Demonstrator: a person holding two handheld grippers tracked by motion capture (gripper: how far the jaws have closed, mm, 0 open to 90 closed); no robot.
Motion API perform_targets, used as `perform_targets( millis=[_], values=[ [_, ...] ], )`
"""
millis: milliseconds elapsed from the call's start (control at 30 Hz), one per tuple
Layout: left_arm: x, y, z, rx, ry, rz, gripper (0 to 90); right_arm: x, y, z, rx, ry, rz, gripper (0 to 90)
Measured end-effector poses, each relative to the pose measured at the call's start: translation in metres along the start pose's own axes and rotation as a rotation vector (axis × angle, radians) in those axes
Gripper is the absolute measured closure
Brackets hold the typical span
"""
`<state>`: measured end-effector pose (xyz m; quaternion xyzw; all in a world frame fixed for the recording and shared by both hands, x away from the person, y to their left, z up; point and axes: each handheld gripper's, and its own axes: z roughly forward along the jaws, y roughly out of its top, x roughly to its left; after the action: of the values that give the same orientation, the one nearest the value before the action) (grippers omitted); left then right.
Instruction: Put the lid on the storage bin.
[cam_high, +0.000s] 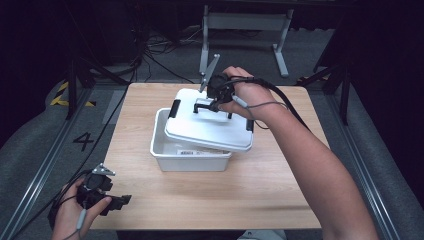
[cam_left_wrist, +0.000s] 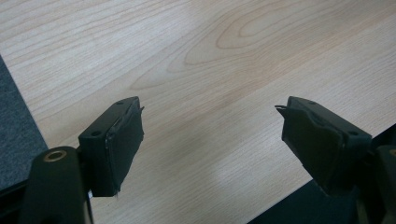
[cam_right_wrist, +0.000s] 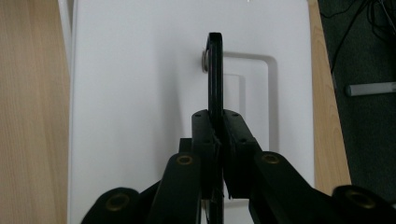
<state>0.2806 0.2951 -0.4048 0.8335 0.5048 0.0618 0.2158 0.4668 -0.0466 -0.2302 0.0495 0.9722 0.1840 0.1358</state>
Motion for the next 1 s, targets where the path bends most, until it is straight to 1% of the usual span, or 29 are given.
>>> perform_targets(
  millis=[33, 100, 167, 200, 267, 300, 400, 433, 533, 567, 667, 700, 867, 1000],
  values=[
    [0.000, 0.000, 0.000, -0.003, 0.001, -0.002, 21.2, -0.001, 0.003, 0.004, -0.003, 0.012, -0.004, 85.1],
    [0.000, 0.000, 0.000, -0.002, -0.001, 0.000, 21.2, -0.001, 0.005, 0.007, -0.011, 0.021, -0.004, 85.1],
    [0.000, 0.000, 0.001, -0.001, 0.000, -0.002, 21.2, -0.001, 0.006, 0.008, -0.010, 0.021, -0.001, 85.1],
    [0.000, 0.000, 0.001, -0.001, 0.000, -0.001, 21.2, -0.001, 0.007, 0.010, -0.015, 0.027, -0.008, 85.1],
    [0.000, 0.000, 0.001, 0.000, -0.003, 0.001, 21.3, -0.001, 0.010, 0.015, -0.018, 0.031, -0.002, 85.1],
    [0.000, 0.000, 0.002, 0.002, -0.005, 0.000, 21.2, -0.002, 0.011, 0.017, -0.020, 0.034, -0.011, 85.1],
    [0.000, 0.000, 0.002, 0.003, -0.007, 0.002, 21.2, -0.001, 0.012, 0.020, -0.023, 0.037, -0.011, 85.1],
    [0.000, 0.000, 0.003, 0.006, -0.011, 0.005, 21.1, 0.000, 0.014, 0.022, -0.029, 0.054, -0.018, 85.1],
    [0.000, 0.001, 0.003, 0.008, -0.011, 0.006, 21.1, 0.001, 0.016, 0.027, -0.036, 0.061, -0.034, 85.1],
    [0.000, 0.001, 0.004, 0.009, -0.017, 0.004, 21.0, 0.002, 0.016, 0.028, -0.038, 0.067, -0.034, 85.1],
    [0.002, 0.000, 0.006, 0.014, -0.021, 0.001, 21.0, 0.003, 0.018, 0.031, -0.040, 0.068, -0.043, 85.1],
    [0.002, 0.000, 0.006, 0.014, -0.017, 0.000, 21.0, 0.004, 0.019, 0.032, -0.040, 0.070, -0.048, 85.1],
    [0.003, 0.000, 0.007, 0.013, -0.025, -0.003, 21.0, 0.008, 0.024, 0.041, -0.023, 0.084, -0.075, 85.1],
    [0.004, 0.001, 0.009, 0.021, -0.025, -0.001, 21.0, 0.008, 0.027, 0.044, -0.008, 0.076, -0.099, 85.1]
  ],
)
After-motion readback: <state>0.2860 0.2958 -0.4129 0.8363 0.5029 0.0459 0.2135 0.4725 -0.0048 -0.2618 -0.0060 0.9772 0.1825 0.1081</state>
